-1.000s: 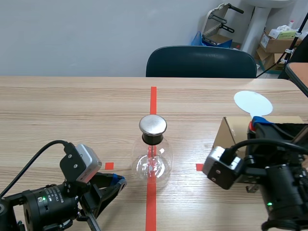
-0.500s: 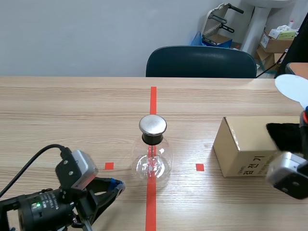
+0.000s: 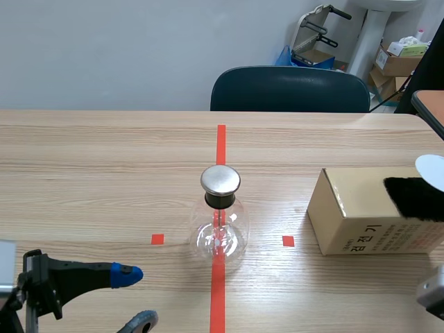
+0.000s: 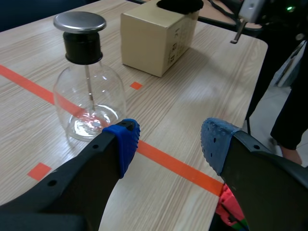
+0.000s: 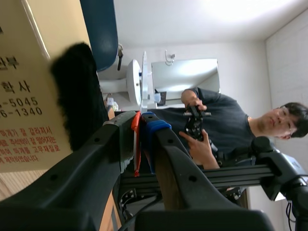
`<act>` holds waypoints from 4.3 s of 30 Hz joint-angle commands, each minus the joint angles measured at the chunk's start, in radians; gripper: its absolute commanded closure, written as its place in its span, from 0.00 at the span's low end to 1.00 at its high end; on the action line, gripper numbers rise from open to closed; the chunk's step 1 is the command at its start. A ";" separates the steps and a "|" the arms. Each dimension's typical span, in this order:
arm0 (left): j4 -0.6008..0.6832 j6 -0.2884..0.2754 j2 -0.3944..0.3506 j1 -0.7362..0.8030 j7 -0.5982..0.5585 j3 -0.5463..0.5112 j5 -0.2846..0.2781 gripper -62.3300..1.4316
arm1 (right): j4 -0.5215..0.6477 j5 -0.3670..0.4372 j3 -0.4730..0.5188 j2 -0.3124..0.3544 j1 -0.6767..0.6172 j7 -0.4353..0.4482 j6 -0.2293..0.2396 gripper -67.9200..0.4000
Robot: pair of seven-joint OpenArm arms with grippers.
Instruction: Do the electroscope experiment
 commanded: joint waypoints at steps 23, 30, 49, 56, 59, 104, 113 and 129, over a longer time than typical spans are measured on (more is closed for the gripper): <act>0.207 0.159 -0.109 0.053 0.006 -0.002 -0.008 0.43 | -0.140 -0.129 0.033 0.014 0.072 -0.092 -0.058 0.98; 0.206 0.159 -0.088 0.053 0.038 -0.002 -0.008 0.43 | -0.140 -0.137 0.032 0.014 0.063 -0.012 -0.016 0.98; 0.206 0.174 -0.087 0.053 0.061 -0.002 -0.008 0.43 | -0.139 -0.116 0.032 -0.004 0.019 0.008 0.008 0.98; 0.206 0.174 -0.087 0.053 0.061 -0.002 -0.007 0.43 | -0.139 -0.144 0.032 0.011 0.020 0.040 0.008 0.98; 0.206 0.174 -0.087 0.053 0.062 -0.002 -0.007 0.43 | -0.139 -0.143 0.032 0.007 0.023 0.145 0.008 0.98; 0.206 0.181 -0.090 0.053 0.062 -0.015 -0.007 0.43 | -0.139 -0.144 0.032 -0.044 0.025 -0.176 -0.015 0.98; 0.206 0.181 -0.090 0.053 0.062 -0.015 -0.007 0.43 | -0.139 -0.143 0.032 -0.037 0.024 0.042 -0.015 0.98; 0.206 0.181 -0.090 0.053 0.062 -0.015 -0.008 0.43 | -0.139 -0.170 0.032 -0.017 0.019 -0.130 -0.015 0.98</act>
